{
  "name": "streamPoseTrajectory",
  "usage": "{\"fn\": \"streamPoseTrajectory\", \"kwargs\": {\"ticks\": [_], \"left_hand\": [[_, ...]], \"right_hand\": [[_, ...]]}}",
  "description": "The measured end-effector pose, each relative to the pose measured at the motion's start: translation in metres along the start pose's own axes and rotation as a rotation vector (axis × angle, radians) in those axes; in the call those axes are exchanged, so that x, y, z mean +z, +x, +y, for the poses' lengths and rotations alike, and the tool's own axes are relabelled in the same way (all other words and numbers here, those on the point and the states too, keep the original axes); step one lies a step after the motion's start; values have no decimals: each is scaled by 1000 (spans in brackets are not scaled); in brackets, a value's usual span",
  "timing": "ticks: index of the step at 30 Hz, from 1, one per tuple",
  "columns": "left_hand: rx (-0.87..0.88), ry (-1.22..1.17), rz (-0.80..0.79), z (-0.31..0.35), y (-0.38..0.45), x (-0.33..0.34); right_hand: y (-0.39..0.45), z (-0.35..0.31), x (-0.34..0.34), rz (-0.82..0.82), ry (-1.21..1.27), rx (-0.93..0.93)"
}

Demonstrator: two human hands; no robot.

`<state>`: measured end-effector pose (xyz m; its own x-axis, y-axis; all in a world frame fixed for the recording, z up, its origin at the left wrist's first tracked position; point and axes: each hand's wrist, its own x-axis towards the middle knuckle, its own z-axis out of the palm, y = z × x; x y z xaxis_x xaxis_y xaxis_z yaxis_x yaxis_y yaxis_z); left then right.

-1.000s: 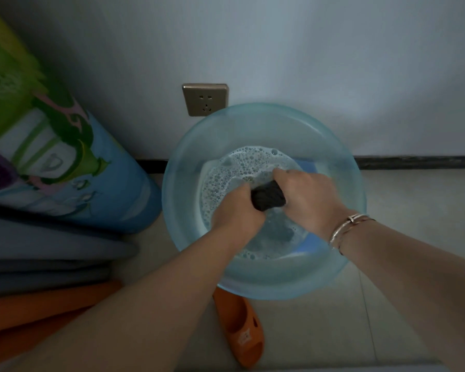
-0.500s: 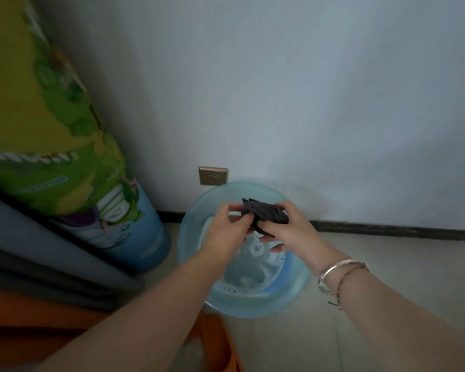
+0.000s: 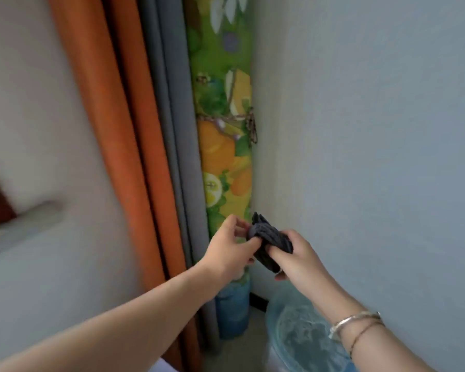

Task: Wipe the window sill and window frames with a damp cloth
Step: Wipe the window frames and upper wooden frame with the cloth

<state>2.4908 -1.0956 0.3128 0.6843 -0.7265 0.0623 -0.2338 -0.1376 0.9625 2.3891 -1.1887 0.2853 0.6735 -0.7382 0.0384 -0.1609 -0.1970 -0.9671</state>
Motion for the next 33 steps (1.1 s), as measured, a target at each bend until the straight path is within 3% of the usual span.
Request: {"fn": "streamPoseTrajectory", "kwargs": {"ticks": [1,2,5,10,18,22,27,33], "left_hand": [[19,15,23,5,-10,-15],[46,7,118,24,-35,-72],[47,-21,134,47,-73,-117],[172,-8,380,75,-186,-300],[99,-9,680,43,-296,-541],[57,-18,774,13,-318,-610],[18,65,852,-3,-339,-645],[21,482,920,-4,-373,-655]], "right_hand": [[-11,-14,8,-32,14,-28],[-23,-58,46,-105,25,-93],[-49,-95,78,-157,18,-152],[-130,-218,229,-380,-78,-365],[-220,-325,474,-554,-81,-388],[-237,-337,548,-569,-81,-462],[-242,-341,587,-642,-36,-526],[-248,-341,603,-773,-48,-604]]}}
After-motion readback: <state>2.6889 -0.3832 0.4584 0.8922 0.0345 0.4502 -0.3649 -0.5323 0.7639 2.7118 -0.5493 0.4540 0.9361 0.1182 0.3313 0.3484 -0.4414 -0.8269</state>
